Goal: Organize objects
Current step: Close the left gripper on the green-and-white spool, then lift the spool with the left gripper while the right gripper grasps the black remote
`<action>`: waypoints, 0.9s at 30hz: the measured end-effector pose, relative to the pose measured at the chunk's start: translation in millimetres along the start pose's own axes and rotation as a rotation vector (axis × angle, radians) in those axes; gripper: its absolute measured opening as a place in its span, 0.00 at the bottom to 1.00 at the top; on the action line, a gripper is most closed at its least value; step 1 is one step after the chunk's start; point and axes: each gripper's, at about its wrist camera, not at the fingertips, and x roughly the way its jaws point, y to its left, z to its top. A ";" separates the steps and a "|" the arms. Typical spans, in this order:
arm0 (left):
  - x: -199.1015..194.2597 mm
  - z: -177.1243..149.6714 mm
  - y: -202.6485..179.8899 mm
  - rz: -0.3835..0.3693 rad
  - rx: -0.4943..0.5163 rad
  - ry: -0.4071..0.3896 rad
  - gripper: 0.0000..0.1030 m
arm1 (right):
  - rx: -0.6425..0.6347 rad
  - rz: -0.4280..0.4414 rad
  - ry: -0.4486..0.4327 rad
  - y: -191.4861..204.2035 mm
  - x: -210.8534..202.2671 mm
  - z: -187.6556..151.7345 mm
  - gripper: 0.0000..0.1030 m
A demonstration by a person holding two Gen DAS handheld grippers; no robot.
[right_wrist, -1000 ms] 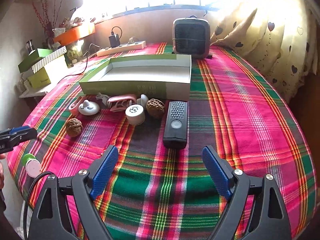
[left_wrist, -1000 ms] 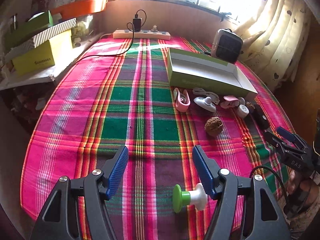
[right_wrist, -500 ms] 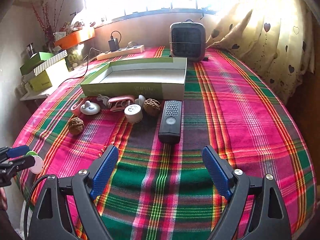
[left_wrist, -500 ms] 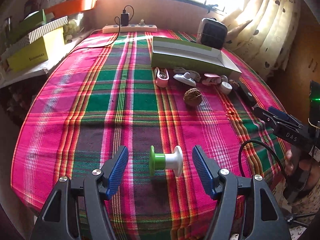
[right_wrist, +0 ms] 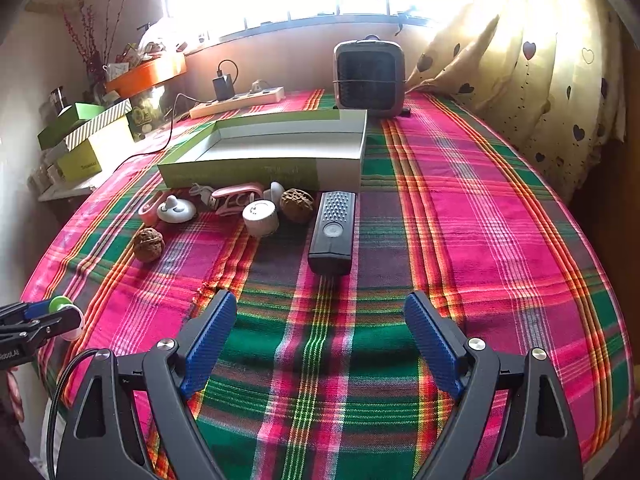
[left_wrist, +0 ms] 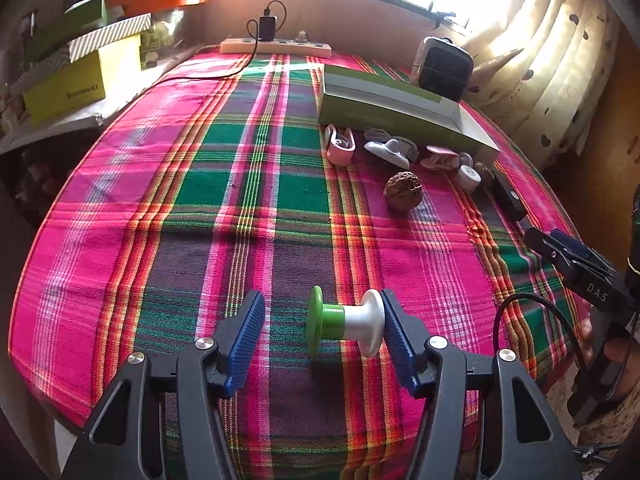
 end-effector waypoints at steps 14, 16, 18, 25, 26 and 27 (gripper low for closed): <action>4.0 4.1 -4.6 0.002 0.028 -0.008 0.30 | 0.008 -0.009 0.007 -2.5 2.3 0.4 0.84; 4.2 4.6 -4.5 0.000 0.025 -0.009 0.30 | 0.008 -0.010 0.008 -2.2 3.0 0.4 0.84; 5.3 6.2 -5.1 0.002 0.025 -0.008 0.30 | 0.010 -0.012 0.009 -3.2 3.4 0.6 0.84; 12.5 18.6 -3.8 0.003 0.017 -0.013 0.29 | 0.017 -0.021 0.007 -6.8 4.1 2.9 0.84; 13.4 20.8 -3.2 0.004 0.015 -0.019 0.29 | 0.018 -0.022 0.006 -7.2 4.0 3.5 0.84; 14.6 22.8 -2.6 0.006 0.014 -0.021 0.29 | 0.018 -0.023 0.003 -7.3 3.9 4.0 0.84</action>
